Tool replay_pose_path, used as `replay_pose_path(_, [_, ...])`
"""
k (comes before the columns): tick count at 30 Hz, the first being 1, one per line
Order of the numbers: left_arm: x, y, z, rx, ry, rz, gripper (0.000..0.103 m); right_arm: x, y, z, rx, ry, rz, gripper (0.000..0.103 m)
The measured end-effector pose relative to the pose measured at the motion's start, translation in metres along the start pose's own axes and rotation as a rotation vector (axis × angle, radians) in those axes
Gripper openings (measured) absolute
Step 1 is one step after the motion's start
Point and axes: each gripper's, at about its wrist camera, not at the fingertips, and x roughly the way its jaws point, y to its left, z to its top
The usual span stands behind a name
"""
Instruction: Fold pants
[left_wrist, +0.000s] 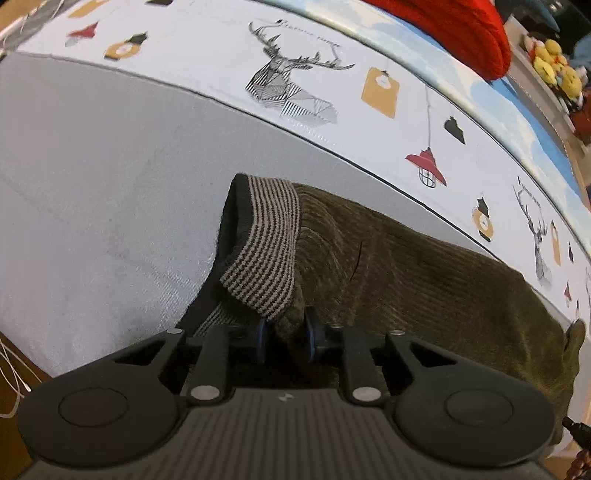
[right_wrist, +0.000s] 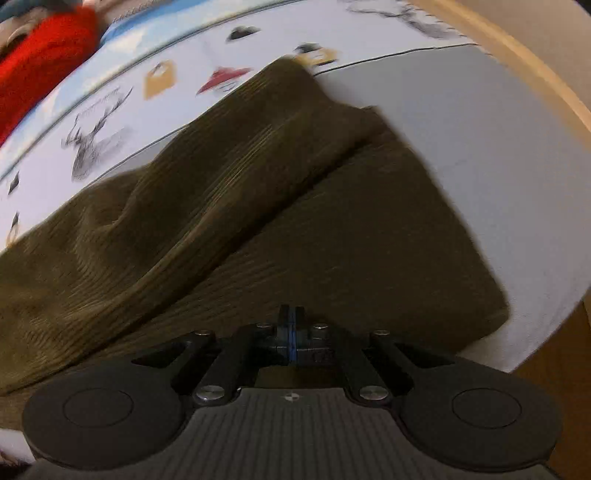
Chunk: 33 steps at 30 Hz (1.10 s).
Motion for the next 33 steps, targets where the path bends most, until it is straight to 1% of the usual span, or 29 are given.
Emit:
replay_pose_path(1, [0.001, 0.001, 0.001, -0.014, 0.002, -0.004, 0.03, -0.003, -0.009, 0.003, 0.044, -0.04, 0.022, 0.004])
replay_pose_path(2, [0.002, 0.002, 0.001, -0.031, 0.004, -0.012, 0.035, -0.005, -0.017, 0.007, 0.098, -0.077, 0.05, 0.012])
replay_pose_path(3, [0.003, 0.002, 0.002, -0.049, 0.007, -0.021, 0.038, -0.004, -0.025, 0.011, 0.15, -0.106, 0.078, 0.018])
replay_pose_path(4, [0.005, 0.002, 0.002, -0.06, 0.01, -0.02, 0.041, -0.002, -0.03, 0.014, 0.198, -0.129, 0.102, 0.032])
replay_pose_path(5, [0.007, 0.001, 0.002, -0.065, 0.013, -0.016, 0.044, 0.002, -0.033, 0.017, 0.239, -0.148, 0.119, 0.041])
replay_pose_path(9, [0.016, 0.001, 0.003, -0.095, 0.034, 0.006, 0.048, 0.028, -0.044, 0.028, 0.373, -0.185, 0.153, 0.044])
replay_pose_path(11, [0.019, 0.002, 0.005, -0.105, 0.04, 0.017, 0.048, 0.047, -0.047, 0.033, 0.435, -0.154, 0.129, 0.044])
replay_pose_path(14, [0.024, 0.002, 0.006, -0.116, 0.052, 0.033, 0.048, 0.065, -0.047, 0.043, 0.452, -0.16, 0.082, 0.044])
replay_pose_path(17, [0.028, 0.003, 0.006, -0.115, 0.06, 0.054, 0.048, 0.068, -0.048, 0.05, 0.483, -0.188, 0.08, 0.044])
replay_pose_path(18, [0.03, 0.002, 0.007, -0.114, 0.061, 0.062, 0.048, 0.069, -0.047, 0.052, 0.492, -0.196, 0.078, 0.043])
replay_pose_path(19, [0.031, 0.002, 0.007, -0.112, 0.059, 0.073, 0.046, 0.069, -0.047, 0.055, 0.499, -0.206, 0.076, 0.032])
replay_pose_path(20, [0.031, 0.001, 0.007, -0.109, 0.053, 0.087, 0.036, 0.068, -0.046, 0.057, 0.499, -0.221, 0.069, 0.0])
replay_pose_path(21, [0.03, 0.001, 0.007, -0.105, 0.046, 0.096, 0.031, 0.064, -0.045, 0.058, 0.498, -0.237, 0.053, 0.002])
replay_pose_path(22, [0.028, 0.001, 0.007, -0.103, 0.033, 0.097, 0.022, 0.058, -0.044, 0.059, 0.501, -0.264, 0.061, 0.002])
replay_pose_path(23, [0.025, 0.001, 0.007, -0.108, 0.018, 0.088, 0.019, 0.052, -0.042, 0.061, 0.503, -0.291, 0.074, 0.001])
replay_pose_path(25, [0.016, 0.0, 0.007, -0.107, -0.02, 0.071, 0.016, 0.031, -0.037, 0.065, 0.509, -0.37, 0.099, 0.001])
replay_pose_path(27, [0.004, -0.001, 0.007, -0.104, -0.073, 0.047, 0.015, 0.004, -0.035, 0.064, 0.54, -0.451, 0.148, 0.001])
replay_pose_path(29, [-0.016, -0.001, 0.005, -0.105, -0.161, 0.004, 0.013, -0.031, -0.032, 0.057, 0.534, -0.547, 0.168, 0.001])
replay_pose_path(30, [-0.023, -0.001, 0.004, -0.097, -0.193, -0.009, 0.013, -0.047, -0.032, 0.052, 0.519, -0.584, 0.16, 0.001])
replay_pose_path(31, [-0.031, -0.001, 0.001, -0.081, -0.231, -0.011, 0.013, -0.064, -0.032, 0.044, 0.507, -0.623, 0.108, 0.0])
replay_pose_path(32, [-0.036, 0.0, -0.002, -0.065, -0.248, 0.0, 0.013, -0.077, -0.038, 0.034, 0.507, -0.645, 0.029, 0.0])
replay_pose_path(33, [-0.037, 0.002, -0.003, -0.058, -0.242, 0.003, 0.013, -0.085, -0.048, 0.024, 0.526, -0.634, -0.043, 0.0])
